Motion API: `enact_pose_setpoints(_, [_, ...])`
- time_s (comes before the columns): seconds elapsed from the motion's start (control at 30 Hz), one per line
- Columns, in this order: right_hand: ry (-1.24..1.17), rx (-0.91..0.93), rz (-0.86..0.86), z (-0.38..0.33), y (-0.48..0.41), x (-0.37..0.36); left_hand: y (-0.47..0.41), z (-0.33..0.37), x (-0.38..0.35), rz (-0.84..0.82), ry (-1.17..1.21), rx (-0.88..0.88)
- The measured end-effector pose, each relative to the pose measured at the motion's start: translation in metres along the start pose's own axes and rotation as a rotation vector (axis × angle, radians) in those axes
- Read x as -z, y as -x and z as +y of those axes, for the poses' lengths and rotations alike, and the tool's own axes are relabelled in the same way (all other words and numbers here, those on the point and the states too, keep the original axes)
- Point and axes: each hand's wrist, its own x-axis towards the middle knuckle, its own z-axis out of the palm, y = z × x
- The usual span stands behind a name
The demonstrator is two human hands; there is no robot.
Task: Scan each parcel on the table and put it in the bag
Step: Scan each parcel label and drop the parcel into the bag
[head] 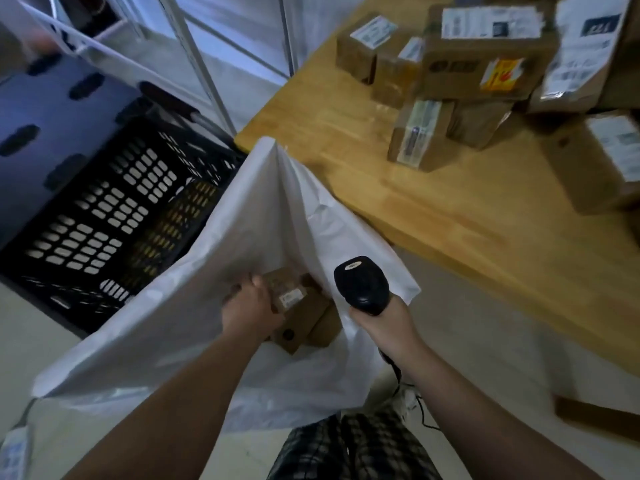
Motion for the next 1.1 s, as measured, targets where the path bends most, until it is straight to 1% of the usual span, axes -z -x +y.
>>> enact_pose_setpoints(0.1, [0.030, -0.002, -0.010, 0.012, -0.001, -0.013, -0.011, -0.011, -0.014, 0.003, -0.265, -0.006])
enact_pose_setpoints(0.17, [0.050, -0.020, -0.006, 0.016, -0.001, -0.017, -0.013, -0.018, -0.021, 0.021, -0.332, -0.011])
enact_pose_setpoints(0.2, [0.054, -0.026, -0.001, 0.017, -0.002, -0.018, -0.013, -0.019, -0.020, 0.004, -0.331, -0.021])
enact_pose_setpoints(0.23, [0.054, -0.027, 0.006, 0.018, -0.002, -0.018, -0.014, -0.020, -0.019, 0.018, -0.309, -0.048])
enact_pose_setpoints(0.33, [0.060, -0.038, 0.032, 0.012, -0.003, -0.015, -0.015, -0.010, -0.012, -0.045, -0.179, -0.126])
enact_pose_setpoints(0.47, [0.080, -0.039, 0.069, -0.004, -0.002, -0.003, -0.008, 0.018, 0.011, -0.015, -0.047, -0.258])
enact_pose_setpoints(0.6, [0.034, -0.038, 0.136, -0.023, 0.006, 0.024, 0.003, 0.058, 0.043, 0.036, 0.000, -0.387])
enact_pose_setpoints(0.73, [-0.025, -0.066, 0.238, -0.034, 0.019, 0.069, 0.010, 0.111, 0.072, 0.083, 0.036, -0.529])
enact_pose_setpoints(0.9, [-0.044, -0.041, 0.381, -0.042, 0.029, 0.142, 0.018, 0.185, 0.097, 0.151, 0.105, -0.679])
enact_pose_setpoints(1.1, [-0.102, 0.019, 0.456, -0.051, 0.023, 0.226, 0.023, 0.274, 0.107, 0.165, 0.129, -0.765])
